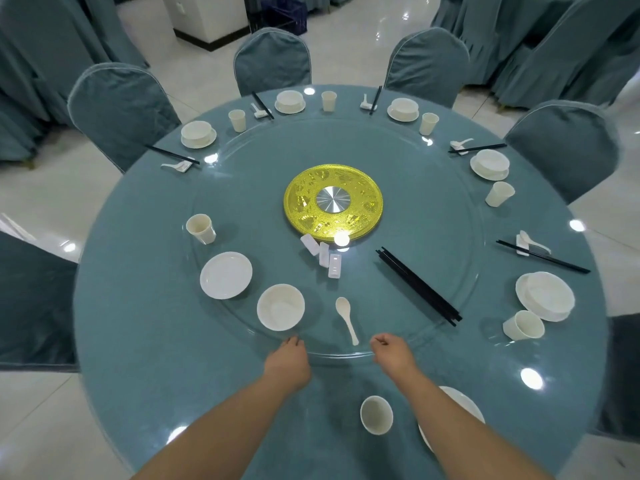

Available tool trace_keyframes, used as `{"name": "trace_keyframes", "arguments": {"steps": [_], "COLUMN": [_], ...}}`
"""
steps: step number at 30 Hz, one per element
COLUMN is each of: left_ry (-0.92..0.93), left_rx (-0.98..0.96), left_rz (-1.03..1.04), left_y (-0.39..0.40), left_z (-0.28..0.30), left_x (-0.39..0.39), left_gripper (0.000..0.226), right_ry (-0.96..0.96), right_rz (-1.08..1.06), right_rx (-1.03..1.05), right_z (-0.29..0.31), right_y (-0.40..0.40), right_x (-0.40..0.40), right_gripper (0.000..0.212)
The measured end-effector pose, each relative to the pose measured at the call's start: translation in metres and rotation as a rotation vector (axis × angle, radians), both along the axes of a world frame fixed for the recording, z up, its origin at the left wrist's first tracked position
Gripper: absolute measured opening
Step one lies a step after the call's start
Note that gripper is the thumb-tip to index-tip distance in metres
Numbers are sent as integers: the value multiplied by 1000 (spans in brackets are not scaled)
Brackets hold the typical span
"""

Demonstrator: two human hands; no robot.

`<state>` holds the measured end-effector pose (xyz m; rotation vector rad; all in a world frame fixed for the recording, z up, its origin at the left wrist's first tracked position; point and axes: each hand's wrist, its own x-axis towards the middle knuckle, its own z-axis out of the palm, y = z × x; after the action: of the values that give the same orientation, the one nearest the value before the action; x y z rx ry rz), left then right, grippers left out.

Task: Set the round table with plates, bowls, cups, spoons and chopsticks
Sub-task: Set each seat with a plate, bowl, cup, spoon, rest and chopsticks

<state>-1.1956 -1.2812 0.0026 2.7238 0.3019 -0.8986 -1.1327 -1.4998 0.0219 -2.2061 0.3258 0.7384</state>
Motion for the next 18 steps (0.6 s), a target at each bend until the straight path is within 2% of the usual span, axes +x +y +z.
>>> {"name": "trace_keyframes", "arguments": {"steps": [14,18], "left_ry": [62,76], "left_rx": [2,20], "left_rz": [127,167], "left_y": [20,27], "left_z": [-8,-1], "left_x": [9,18], "left_gripper": [58,51], "right_ry": [39,55], "right_rz": [25,21], "right_rx": [-6,8], "right_z": [-11,-17], "right_y": [2,8], "right_x": [9,10], "right_gripper": [17,18]}}
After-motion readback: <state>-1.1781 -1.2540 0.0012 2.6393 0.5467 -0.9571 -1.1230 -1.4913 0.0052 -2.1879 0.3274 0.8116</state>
